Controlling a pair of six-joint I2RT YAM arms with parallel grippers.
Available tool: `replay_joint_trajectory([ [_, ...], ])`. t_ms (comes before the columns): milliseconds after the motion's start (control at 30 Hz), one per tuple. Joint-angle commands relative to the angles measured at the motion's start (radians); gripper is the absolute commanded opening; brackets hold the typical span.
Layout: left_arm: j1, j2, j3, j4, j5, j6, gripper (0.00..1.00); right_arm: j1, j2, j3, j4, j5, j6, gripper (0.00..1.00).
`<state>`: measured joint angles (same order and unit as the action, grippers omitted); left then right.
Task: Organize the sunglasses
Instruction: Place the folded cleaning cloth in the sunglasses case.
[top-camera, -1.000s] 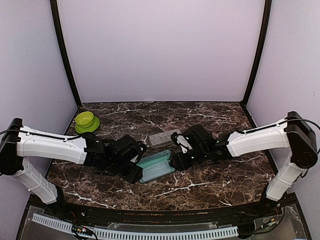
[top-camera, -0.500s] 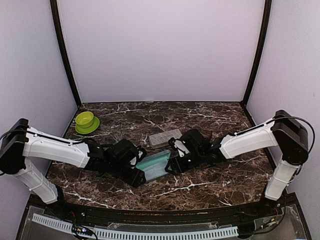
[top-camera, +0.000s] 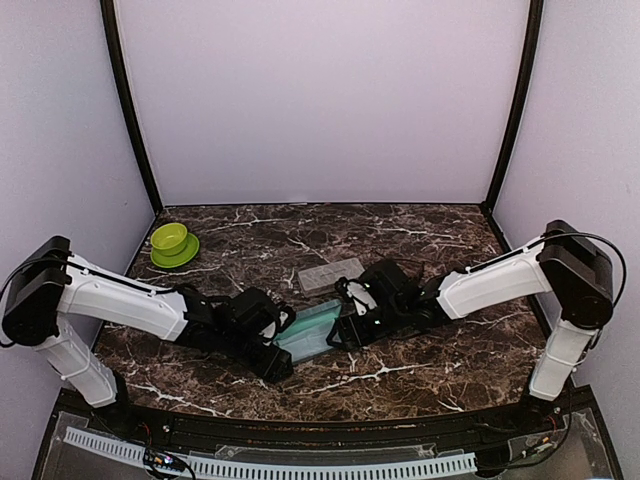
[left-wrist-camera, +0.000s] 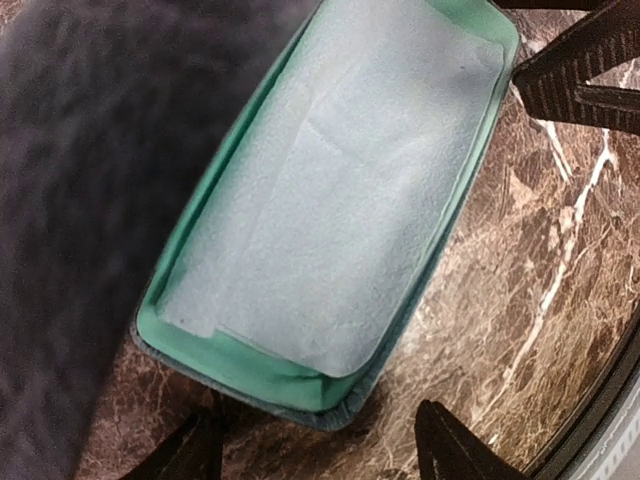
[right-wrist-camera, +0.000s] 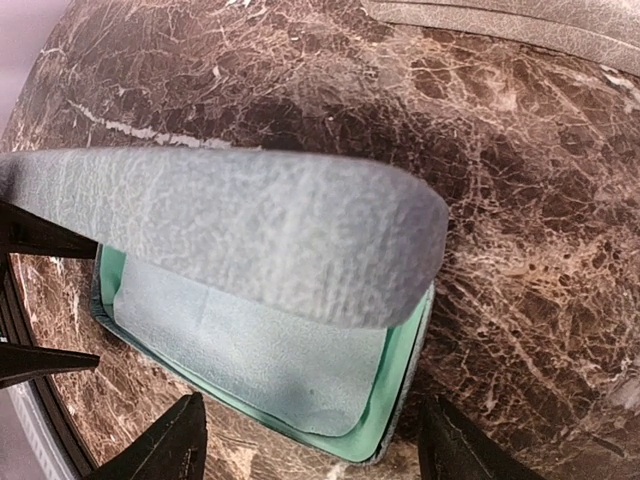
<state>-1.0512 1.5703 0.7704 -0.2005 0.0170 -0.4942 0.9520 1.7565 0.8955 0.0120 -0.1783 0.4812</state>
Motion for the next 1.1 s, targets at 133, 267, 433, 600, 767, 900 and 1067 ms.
replay_joint_trajectory([
  [133, -0.004, 0.075, 0.078, -0.068, -0.114, 0.037, 0.69, -0.004, 0.012, -0.015, 0.043, -0.019, 0.024, 0.73],
  [267, -0.004, 0.092, 0.108, -0.104, -0.173, 0.040, 0.68, 0.000, 0.010, -0.018, 0.052, -0.025, 0.032, 0.73],
  [433, 0.001, 0.103, 0.133, -0.129, -0.242, 0.062, 0.68, 0.004, 0.017, -0.014, 0.061, -0.037, 0.037, 0.73],
  [600, 0.007, 0.119, 0.150, -0.156, -0.277, 0.072, 0.68, 0.004, 0.012, -0.012, 0.059, -0.038, 0.036, 0.73],
  [767, 0.007, 0.108, 0.151, -0.174, -0.253, 0.083, 0.68, 0.004, -0.027, -0.021, 0.002, -0.006, 0.025, 0.73],
  [900, 0.007, 0.034, 0.108, -0.176, -0.212, 0.090, 0.69, -0.004, -0.115, -0.045, -0.110, 0.076, 0.001, 0.74],
  [1067, 0.008, -0.071, 0.073, -0.181, -0.161, 0.123, 0.70, -0.059, -0.253, -0.048, -0.282, 0.183, -0.037, 0.74],
])
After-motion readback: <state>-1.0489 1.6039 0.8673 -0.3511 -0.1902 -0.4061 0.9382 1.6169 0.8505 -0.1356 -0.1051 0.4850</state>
